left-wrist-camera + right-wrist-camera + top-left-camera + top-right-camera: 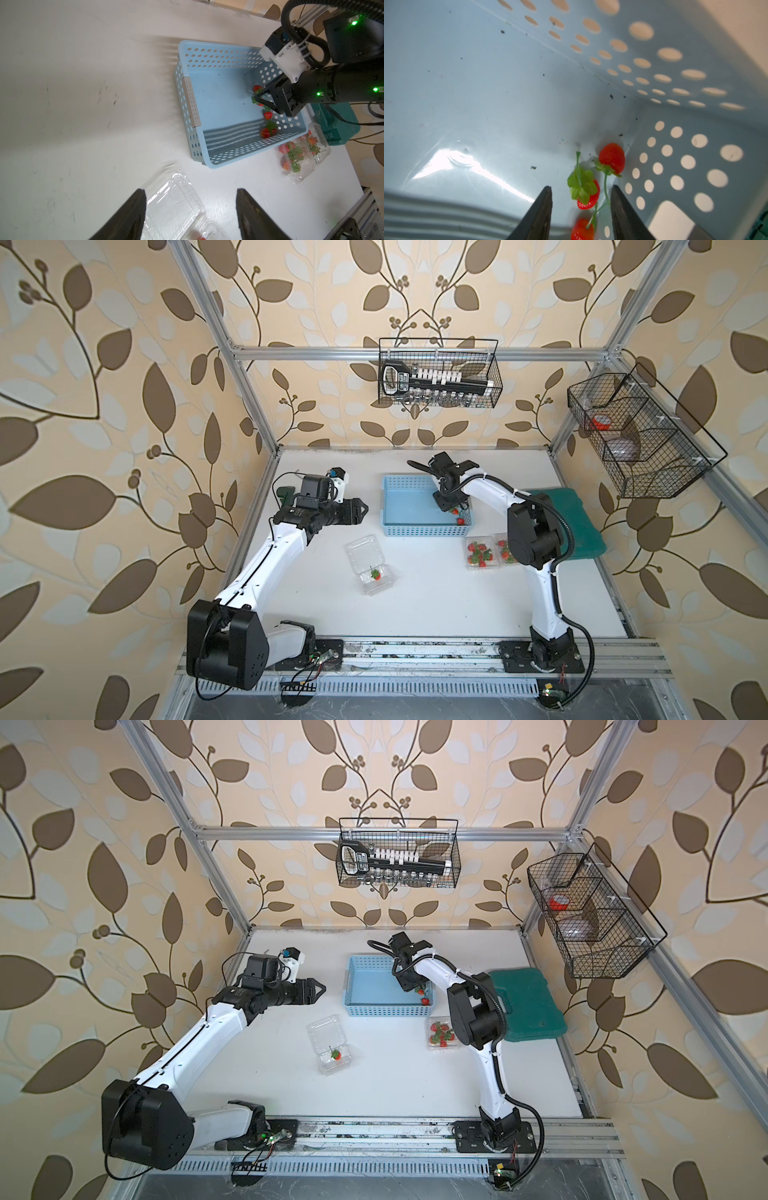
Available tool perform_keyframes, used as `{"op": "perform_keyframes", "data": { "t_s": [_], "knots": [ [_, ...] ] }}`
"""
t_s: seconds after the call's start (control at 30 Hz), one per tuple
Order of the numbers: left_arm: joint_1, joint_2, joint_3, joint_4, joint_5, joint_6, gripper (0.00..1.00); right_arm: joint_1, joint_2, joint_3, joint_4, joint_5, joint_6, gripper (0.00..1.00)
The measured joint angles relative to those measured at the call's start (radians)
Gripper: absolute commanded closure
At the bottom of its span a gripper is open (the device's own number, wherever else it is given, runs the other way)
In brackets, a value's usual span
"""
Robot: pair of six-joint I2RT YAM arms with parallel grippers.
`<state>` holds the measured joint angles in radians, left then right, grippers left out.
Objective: Pack strawberries into containers
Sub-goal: Pick up the strawberry from the basket.
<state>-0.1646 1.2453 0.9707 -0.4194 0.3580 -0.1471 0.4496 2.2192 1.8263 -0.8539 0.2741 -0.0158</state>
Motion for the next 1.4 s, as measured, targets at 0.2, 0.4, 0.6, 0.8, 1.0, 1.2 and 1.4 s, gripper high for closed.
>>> {"op": "perform_keyframes", "data": {
  "t_s": [0.2, 0.4, 0.6, 0.8, 1.0, 1.2, 1.4],
  "knots": [
    [0.0, 0.0, 0.0, 0.0, 0.0, 0.001, 0.3, 0.0, 0.05, 0.007, -0.002, 0.024, -0.038, 0.56],
    [0.0, 0.0, 0.0, -0.004, 0.0, 0.007, 0.3, -0.002, 0.072, 0.032, -0.002, 0.047, -0.055, 0.62],
    [0.0, 0.0, 0.0, -0.004, -0.001, 0.009, 0.3, -0.015, 0.092, 0.055, -0.012, 0.044, -0.054, 0.89],
    [0.0, 0.0, 0.0, -0.004, -0.002, 0.01, 0.3, -0.024, 0.092, 0.059, -0.021, 0.029, -0.032, 1.0],
    [-0.001, 0.0, 0.0, -0.004, -0.002, 0.01, 0.3, -0.024, 0.074, 0.06, -0.031, -0.021, -0.01, 1.0],
    [-0.007, 0.0, 0.0, -0.004, -0.003, 0.01, 0.3, -0.024, -0.055, 0.058, -0.031, -0.097, 0.01, 1.0],
    [-0.007, 0.0, 0.0, -0.004, -0.003, 0.01, 0.3, -0.001, -0.24, -0.013, 0.019, -0.193, 0.041, 1.0]
  ]
}}
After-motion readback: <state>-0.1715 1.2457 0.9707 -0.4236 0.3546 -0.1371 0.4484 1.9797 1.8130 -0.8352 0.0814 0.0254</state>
